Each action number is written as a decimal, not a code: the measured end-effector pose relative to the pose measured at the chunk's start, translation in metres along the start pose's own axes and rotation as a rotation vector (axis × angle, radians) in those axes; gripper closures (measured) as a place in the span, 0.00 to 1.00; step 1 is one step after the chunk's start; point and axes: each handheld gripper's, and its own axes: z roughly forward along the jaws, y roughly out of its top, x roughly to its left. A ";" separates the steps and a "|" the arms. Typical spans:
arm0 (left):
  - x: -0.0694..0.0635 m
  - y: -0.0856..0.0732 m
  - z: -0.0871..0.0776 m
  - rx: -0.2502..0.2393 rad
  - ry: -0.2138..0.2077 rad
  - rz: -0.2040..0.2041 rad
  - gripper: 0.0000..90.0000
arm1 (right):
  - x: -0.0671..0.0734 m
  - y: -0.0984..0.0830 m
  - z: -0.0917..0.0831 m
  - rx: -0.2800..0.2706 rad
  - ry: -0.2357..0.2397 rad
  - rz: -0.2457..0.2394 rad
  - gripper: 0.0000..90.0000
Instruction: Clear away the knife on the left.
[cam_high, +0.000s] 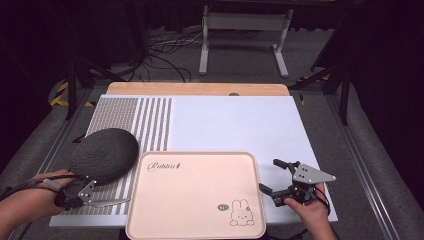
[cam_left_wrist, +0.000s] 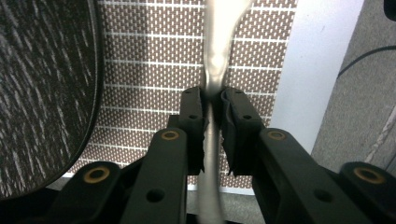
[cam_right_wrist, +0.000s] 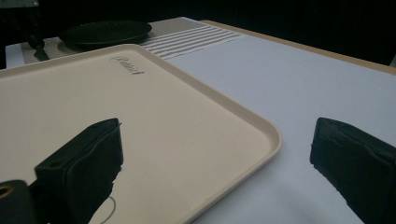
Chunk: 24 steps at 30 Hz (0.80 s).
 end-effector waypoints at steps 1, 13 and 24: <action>0.000 0.000 0.000 -0.006 0.000 0.002 0.89 | 0.000 0.000 0.000 0.001 0.000 -0.001 0.04; 0.000 -0.001 -0.001 -0.003 0.013 0.008 0.89 | 0.000 0.000 0.000 -0.001 0.001 0.001 0.04; 0.001 -0.006 -0.017 -0.041 0.014 -0.068 0.89 | 0.000 0.000 0.000 -0.004 0.002 0.004 0.04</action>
